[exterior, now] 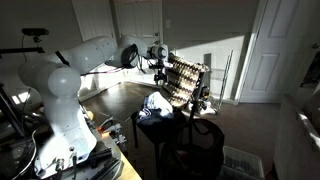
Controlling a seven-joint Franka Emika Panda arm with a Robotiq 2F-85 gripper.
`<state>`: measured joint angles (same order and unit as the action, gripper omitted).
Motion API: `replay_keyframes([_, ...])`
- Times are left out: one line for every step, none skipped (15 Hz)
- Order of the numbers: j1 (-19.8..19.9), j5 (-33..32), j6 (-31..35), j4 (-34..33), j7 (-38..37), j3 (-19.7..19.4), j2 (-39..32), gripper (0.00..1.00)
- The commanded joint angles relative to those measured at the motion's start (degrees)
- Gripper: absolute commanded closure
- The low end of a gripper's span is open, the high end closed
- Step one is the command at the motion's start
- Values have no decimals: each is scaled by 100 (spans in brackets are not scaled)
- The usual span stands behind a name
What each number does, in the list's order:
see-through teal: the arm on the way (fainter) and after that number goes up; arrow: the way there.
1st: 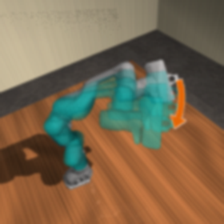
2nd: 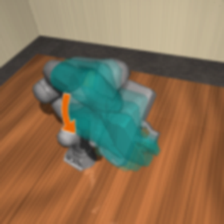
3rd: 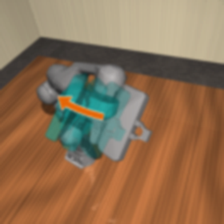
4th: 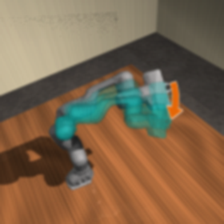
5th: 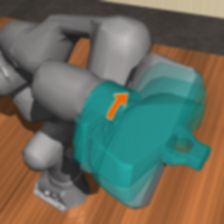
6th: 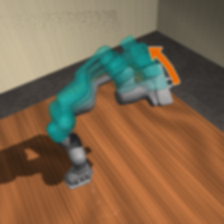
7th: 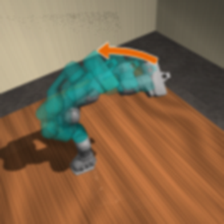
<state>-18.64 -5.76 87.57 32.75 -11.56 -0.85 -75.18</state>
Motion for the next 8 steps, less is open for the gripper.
replay_keyframes([-3,5,221,-27,33,20,-31,0])
replay_keyframes([-25,-35,739,-58,78,15,-140,0])
replay_keyframes([-23,-35,1051,-45,114,24,-206,0])
replay_keyframes([-12,-18,1437,12,118,37,-305,0])
replay_keyframes([4,7,1701,78,125,57,-384,0])
replay_keyframes([39,62,1941,146,158,108,-457,0])
replay_keyframes([46,76,2141,239,138,126,-524,0])
replay_keyframes([50,79,2352,352,123,134,-567,0])
